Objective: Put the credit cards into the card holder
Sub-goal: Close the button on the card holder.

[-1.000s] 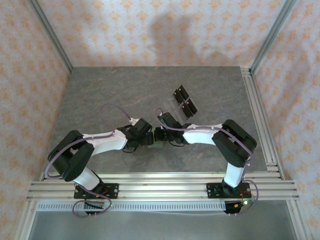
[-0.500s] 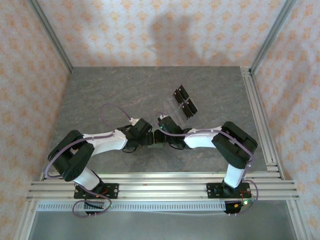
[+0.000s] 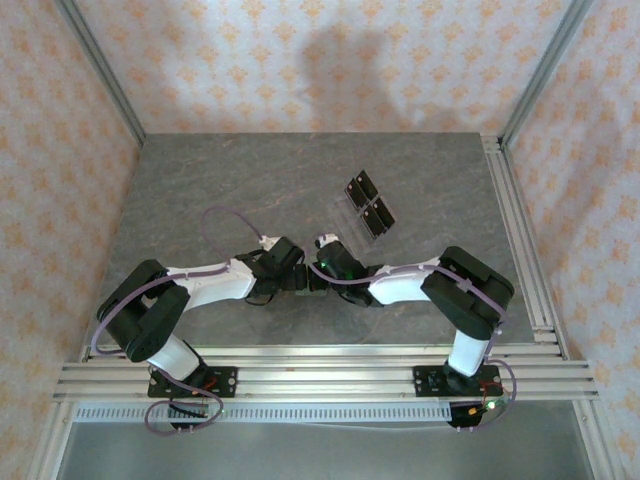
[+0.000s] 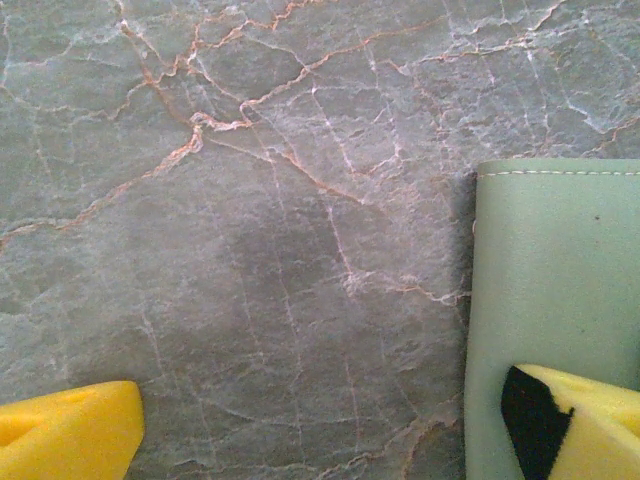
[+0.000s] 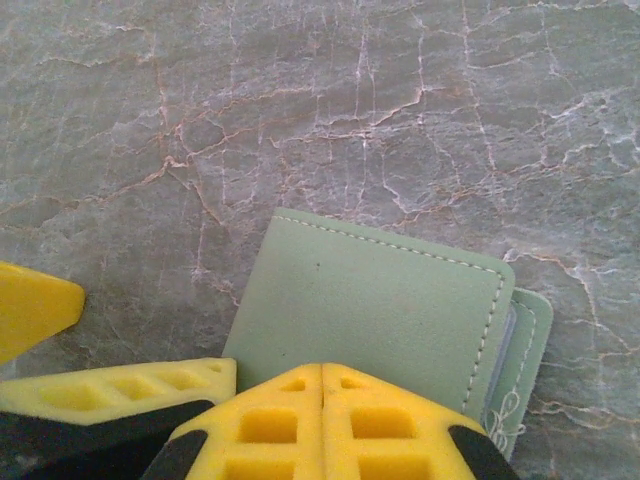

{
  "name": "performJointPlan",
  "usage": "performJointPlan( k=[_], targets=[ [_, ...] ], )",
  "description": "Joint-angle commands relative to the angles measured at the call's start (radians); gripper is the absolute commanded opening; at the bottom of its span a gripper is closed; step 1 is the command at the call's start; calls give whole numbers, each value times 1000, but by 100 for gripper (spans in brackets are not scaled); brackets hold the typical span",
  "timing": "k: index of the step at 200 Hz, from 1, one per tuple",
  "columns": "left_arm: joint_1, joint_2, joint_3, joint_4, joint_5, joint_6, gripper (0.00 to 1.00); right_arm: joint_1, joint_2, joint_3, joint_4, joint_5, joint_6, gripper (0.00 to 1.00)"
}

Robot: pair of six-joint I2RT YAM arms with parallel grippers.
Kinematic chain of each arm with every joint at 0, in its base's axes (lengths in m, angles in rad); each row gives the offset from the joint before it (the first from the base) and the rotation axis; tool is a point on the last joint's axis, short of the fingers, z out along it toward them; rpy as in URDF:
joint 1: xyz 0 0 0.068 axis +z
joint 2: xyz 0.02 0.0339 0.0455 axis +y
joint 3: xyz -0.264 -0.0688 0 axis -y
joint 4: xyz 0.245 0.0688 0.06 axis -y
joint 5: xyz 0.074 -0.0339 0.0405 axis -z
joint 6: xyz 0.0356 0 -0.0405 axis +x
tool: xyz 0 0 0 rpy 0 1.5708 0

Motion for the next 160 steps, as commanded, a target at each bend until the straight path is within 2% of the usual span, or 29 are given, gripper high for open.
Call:
performJointPlan(
  k=[1, 59, 98, 132, 141, 151, 160],
  targets=[
    [-8, 53, -25, -3, 39, -8, 95, 32, 146, -135, -336, -55, 20, 0],
    [-8, 58, -28, -4, 35, -9, 95, 88, 163, -147, -373, -1, 13, 0],
    [-8, 62, -25, -2, 38, -9, 95, 90, 229, -117, -391, -18, 18, 0],
    [-8, 61, -19, -7, 39, -6, 95, 91, 172, -84, -415, -53, 50, 0],
    [-8, 58, -20, -8, 37, -5, 95, 91, 145, -64, -434, -64, 58, 7],
    [-7, 57, -17, -8, 38, -3, 95, 91, 113, -31, -469, -74, 64, 21],
    [-7, 59, -16, -8, 37, -3, 95, 91, 87, 2, -498, -73, 69, 29]
  ],
)
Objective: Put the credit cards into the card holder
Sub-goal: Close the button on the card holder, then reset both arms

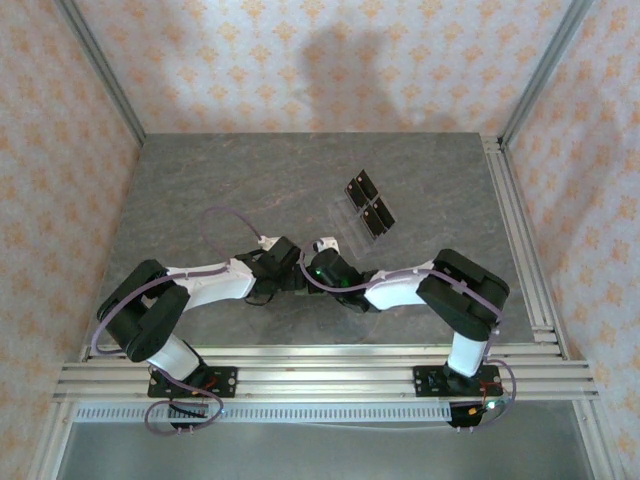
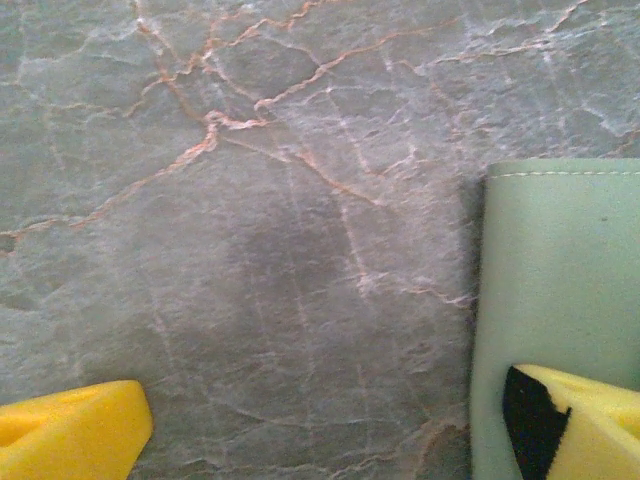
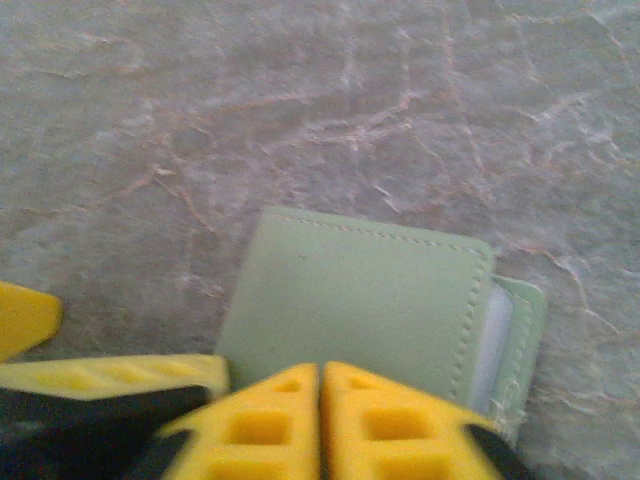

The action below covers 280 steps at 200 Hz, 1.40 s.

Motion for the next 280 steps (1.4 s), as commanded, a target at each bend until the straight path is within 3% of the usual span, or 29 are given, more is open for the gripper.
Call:
performJointPlan(
  k=[1, 28, 77, 91, 105, 113, 162, 191, 208, 234, 252, 280],
  targets=[
    [-9, 60, -16, 2, 42, 4, 95, 38, 74, -17, -477, -192, 37, 30],
    [-9, 66, -19, 8, 42, 2, 95, 13, 18, 93, -560, -188, 41, 45],
    [-9, 50, 10, -20, 31, 11, 95, -62, -81, 252, -661, -229, 27, 60],
    [-7, 23, 35, -50, 17, 22, 96, -85, -118, 292, -699, -223, 21, 75],
    [-5, -15, 77, -103, -15, 38, 99, -114, -160, 334, -743, -205, 12, 80],
    [0, -44, 101, -133, -38, 48, 100, -134, -191, 355, -764, -189, 9, 100],
    [126, -219, 294, -334, -173, 147, 100, -315, -378, 503, -879, -92, -62, 99],
    [226, -298, 375, -370, -334, 268, 100, -477, -452, 553, -912, 8, -105, 99],
    [286, -347, 358, -292, -445, 356, 100, -595, -476, 531, -892, 83, -105, 99],
    [340, -459, 170, 24, -558, 539, 100, -766, -492, 439, -808, 118, -88, 99],
    [401, -486, 78, 113, -523, 578, 100, -832, -495, 356, -721, 145, -128, 99],
    [480, -459, -110, 327, -455, 621, 100, -848, -510, 174, -509, 255, -243, 99]
  ],
)
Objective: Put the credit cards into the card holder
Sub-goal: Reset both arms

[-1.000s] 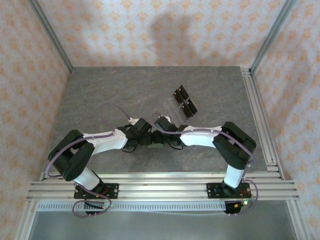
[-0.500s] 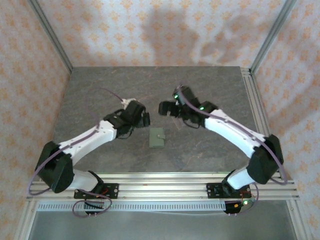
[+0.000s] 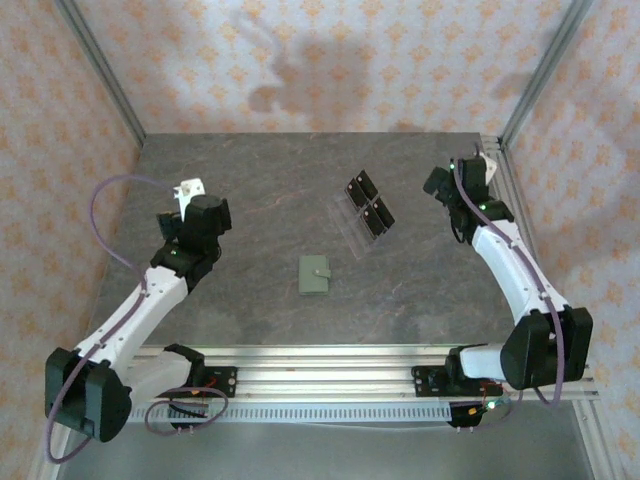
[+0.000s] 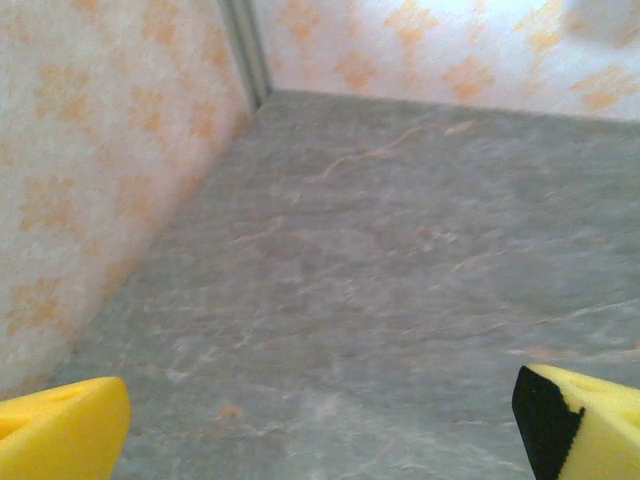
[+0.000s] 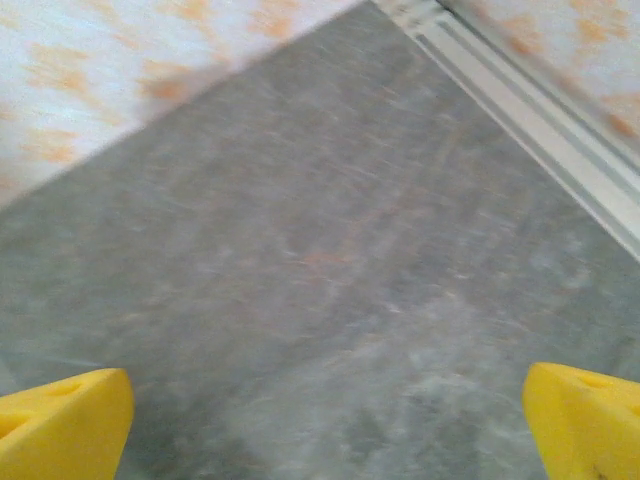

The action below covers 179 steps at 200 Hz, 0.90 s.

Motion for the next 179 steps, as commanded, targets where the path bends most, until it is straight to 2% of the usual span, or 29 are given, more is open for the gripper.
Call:
performJointPlan(
  k=[1, 20, 49, 55, 65, 78, 99, 107, 115, 131, 138, 147, 155, 163, 171, 179],
  targets=[
    [57, 32, -125, 236, 1, 101, 100, -4, -20, -121, 196, 125, -116, 99],
    [90, 102, -193, 336, 7, 98, 100, -17, 9, -212, 308, 170, -177, 99],
    [136, 213, -270, 504, 38, 111, 100, -24, 74, -355, 563, 167, -270, 99],
    [145, 225, -253, 480, 45, 99, 100, -25, 89, -381, 618, 150, -294, 99],
    [158, 240, -262, 553, 86, 105, 100, -25, 114, -415, 689, 143, -310, 100],
    [168, 248, -294, 660, 147, 121, 100, -27, 147, -506, 897, 95, -364, 100],
    [190, 268, -302, 725, 244, 127, 100, -53, 216, -639, 1194, 0, -362, 100],
    [202, 289, -311, 764, 291, 123, 100, -76, 221, -672, 1226, -41, -343, 100],
    [207, 319, -330, 830, 322, 121, 100, -98, 250, -703, 1336, -73, -331, 100],
    [208, 397, -346, 922, 378, 144, 100, -122, 225, -672, 1222, -144, -321, 100],
    [207, 431, -344, 962, 394, 156, 100, -123, 237, -670, 1243, -157, -324, 100],
    [207, 412, -318, 876, 411, 158, 100, -123, 248, -677, 1273, -158, -324, 99],
    [208, 428, -333, 940, 410, 164, 100, -122, 240, -665, 1234, -154, -326, 99],
    [207, 416, -315, 877, 412, 159, 100, -122, 245, -667, 1250, -154, -327, 99],
    [207, 426, -324, 919, 412, 165, 100, -122, 244, -671, 1257, -154, -328, 99],
    [207, 418, -316, 884, 412, 161, 100, -122, 236, -678, 1258, -151, -329, 99]
  ],
)
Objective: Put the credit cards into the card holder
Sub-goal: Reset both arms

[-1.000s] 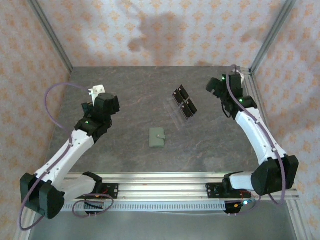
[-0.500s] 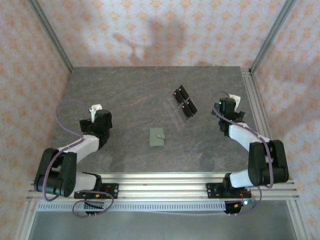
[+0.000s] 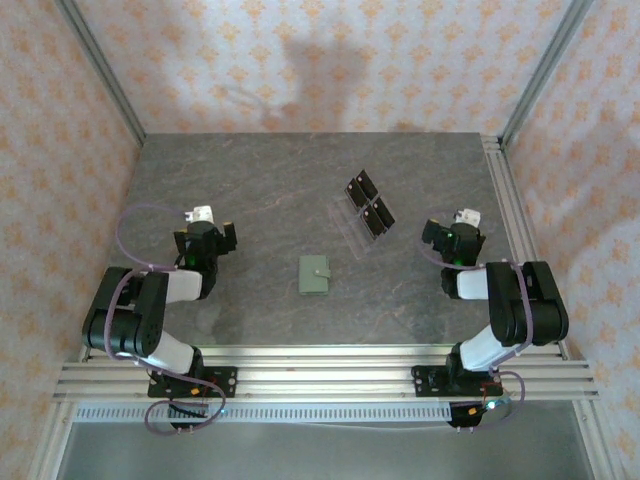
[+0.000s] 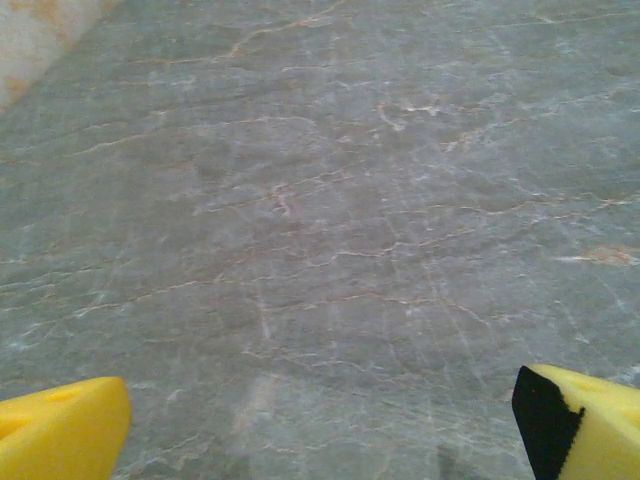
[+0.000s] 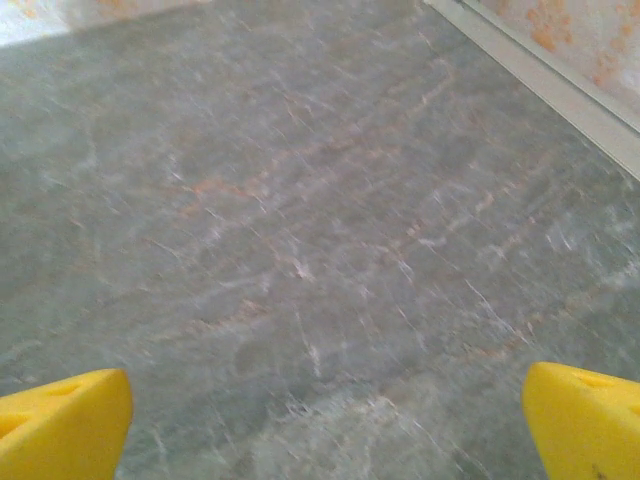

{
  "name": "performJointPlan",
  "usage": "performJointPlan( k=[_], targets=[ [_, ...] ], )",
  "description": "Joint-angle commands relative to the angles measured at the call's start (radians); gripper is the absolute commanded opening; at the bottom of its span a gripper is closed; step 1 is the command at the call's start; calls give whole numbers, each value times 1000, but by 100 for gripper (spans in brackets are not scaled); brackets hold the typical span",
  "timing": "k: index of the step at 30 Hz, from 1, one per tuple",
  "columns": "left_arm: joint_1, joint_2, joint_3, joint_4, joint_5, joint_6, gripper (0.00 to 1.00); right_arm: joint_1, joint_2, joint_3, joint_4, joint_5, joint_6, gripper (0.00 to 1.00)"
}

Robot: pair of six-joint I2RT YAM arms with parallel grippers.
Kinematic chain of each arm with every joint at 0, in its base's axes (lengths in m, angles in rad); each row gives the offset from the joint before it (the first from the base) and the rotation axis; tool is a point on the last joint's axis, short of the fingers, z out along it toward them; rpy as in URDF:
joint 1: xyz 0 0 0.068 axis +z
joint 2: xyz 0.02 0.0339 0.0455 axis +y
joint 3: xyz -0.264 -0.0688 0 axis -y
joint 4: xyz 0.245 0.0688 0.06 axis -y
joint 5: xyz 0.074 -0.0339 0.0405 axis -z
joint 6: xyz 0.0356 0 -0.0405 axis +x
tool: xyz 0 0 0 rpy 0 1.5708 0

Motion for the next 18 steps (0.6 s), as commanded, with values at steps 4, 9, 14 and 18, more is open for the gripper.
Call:
performJointPlan(
  k=[4, 9, 14, 18],
  targets=[
    [6, -9, 4, 80, 32, 23, 100, -1, -3, -7, 99, -12, 1, 99],
    [4, -12, 8, 66, 32, 23, 100, 1, 4, 24, 52, -63, -22, 99],
    [3, -11, 9, 66, 31, 23, 100, 1, 8, 20, 60, -64, -20, 99],
    [-2, -11, 6, 70, 23, 27, 100, 1, -1, 7, 78, -65, -20, 99]
  ],
)
